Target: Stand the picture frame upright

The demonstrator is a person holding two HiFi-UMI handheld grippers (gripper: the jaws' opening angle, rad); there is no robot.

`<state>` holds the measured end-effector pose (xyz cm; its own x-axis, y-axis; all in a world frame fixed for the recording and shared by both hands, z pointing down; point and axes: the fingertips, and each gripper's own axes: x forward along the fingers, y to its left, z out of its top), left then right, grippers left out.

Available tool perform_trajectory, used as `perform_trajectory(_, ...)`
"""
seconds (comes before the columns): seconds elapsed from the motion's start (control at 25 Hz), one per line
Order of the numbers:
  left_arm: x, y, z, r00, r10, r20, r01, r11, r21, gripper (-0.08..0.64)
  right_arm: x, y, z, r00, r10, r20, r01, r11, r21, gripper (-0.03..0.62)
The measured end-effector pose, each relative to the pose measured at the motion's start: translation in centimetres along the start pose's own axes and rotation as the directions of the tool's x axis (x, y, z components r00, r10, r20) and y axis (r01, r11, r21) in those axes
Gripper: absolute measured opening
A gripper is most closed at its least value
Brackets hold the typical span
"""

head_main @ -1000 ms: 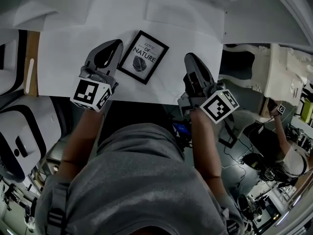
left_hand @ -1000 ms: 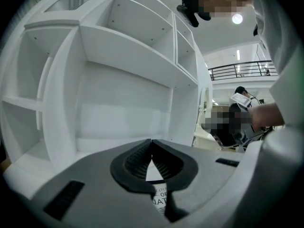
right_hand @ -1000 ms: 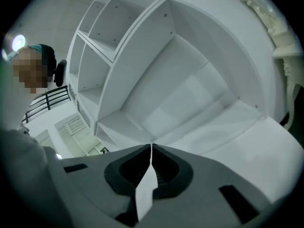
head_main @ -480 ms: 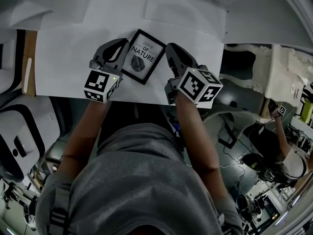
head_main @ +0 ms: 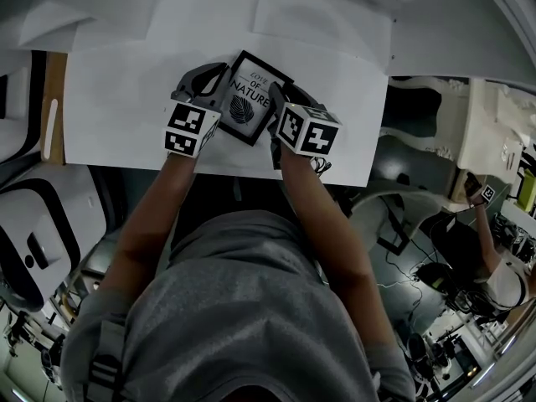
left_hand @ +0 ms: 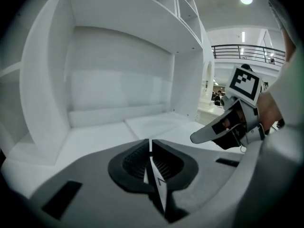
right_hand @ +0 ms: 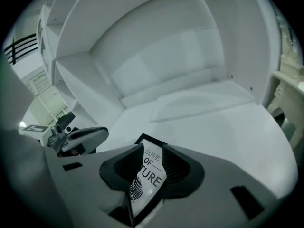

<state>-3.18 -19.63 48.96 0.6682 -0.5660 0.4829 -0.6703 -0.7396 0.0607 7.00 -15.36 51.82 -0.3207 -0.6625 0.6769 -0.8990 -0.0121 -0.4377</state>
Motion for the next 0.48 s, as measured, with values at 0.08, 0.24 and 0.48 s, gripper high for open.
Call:
perform_trajectory(0.08,0.5,0.1,-0.6,1.000,-0.004,-0.016,0.003,1.000,-0.006,0.009,0.6,-1.2,-0.5,0.999,-0.038,-0.007,0.039,0.998,0.054,0.129)
perform_trajectory(0.24,1.8,0.2,-1.9,0.999,-0.016,-0.050,0.015,1.000,-0.010,0.012,1.4,-2.3,-1.9,0.995,-0.092,-0.044,0.096,0.992,0.082,0.145)
perform_trajectory(0.48,3.8,0.2,-4.7,0.990,-0.041,-0.133,0.036,0.999,-0.040,0.092,1.8,-3.1,-3.3,0.984,-0.173,-0.052,0.178,0.977,0.115,0.152)
